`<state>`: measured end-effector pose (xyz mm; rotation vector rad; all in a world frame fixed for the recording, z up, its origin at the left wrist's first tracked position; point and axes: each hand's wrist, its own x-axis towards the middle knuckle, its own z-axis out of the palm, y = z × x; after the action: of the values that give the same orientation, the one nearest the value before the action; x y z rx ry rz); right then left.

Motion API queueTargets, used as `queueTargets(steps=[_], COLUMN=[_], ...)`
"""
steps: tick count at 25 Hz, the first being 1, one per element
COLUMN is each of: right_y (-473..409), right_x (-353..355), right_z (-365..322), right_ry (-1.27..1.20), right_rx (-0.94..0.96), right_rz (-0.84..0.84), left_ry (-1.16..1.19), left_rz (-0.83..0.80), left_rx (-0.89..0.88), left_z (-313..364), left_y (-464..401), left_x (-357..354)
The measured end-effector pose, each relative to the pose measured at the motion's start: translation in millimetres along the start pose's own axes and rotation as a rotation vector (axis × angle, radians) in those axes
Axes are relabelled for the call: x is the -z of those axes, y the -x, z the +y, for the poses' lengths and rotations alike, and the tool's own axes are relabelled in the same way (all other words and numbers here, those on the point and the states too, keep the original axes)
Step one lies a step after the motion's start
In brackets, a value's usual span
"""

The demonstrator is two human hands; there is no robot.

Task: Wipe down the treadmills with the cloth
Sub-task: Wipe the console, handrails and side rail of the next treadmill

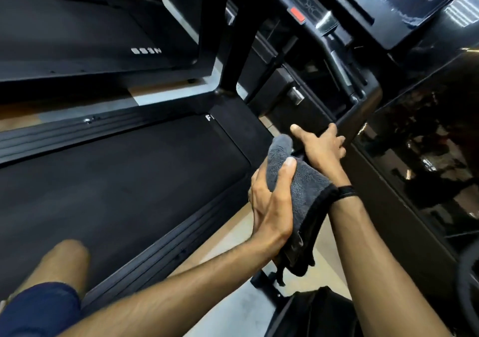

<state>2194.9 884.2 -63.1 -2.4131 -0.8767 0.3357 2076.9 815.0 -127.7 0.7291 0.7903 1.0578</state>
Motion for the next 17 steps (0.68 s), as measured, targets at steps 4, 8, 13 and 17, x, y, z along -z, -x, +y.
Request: queueTargets(steps=[4, 8, 13, 17], right_y=[-12, -18, 7, 8], right_x=[-5, -14, -11, -9], right_z=[16, 26, 6, 10], right_ry=[-0.172, -0.273, -0.228, -0.278], right_rx=[-0.053, -0.180, -0.313, -0.344], right_rz=[0.110, 0.165, 0.160, 0.183], left_ry=[0.037, 0.039, 0.021, -0.040], left_rz=[-0.148, -0.305, -0.501, -0.554], left_rx=[0.075, 0.117, 0.339, 0.533], left_z=[0, -12, -14, -26], left_y=[-27, -56, -96, -97], left_x=[11, 17, 17, 25])
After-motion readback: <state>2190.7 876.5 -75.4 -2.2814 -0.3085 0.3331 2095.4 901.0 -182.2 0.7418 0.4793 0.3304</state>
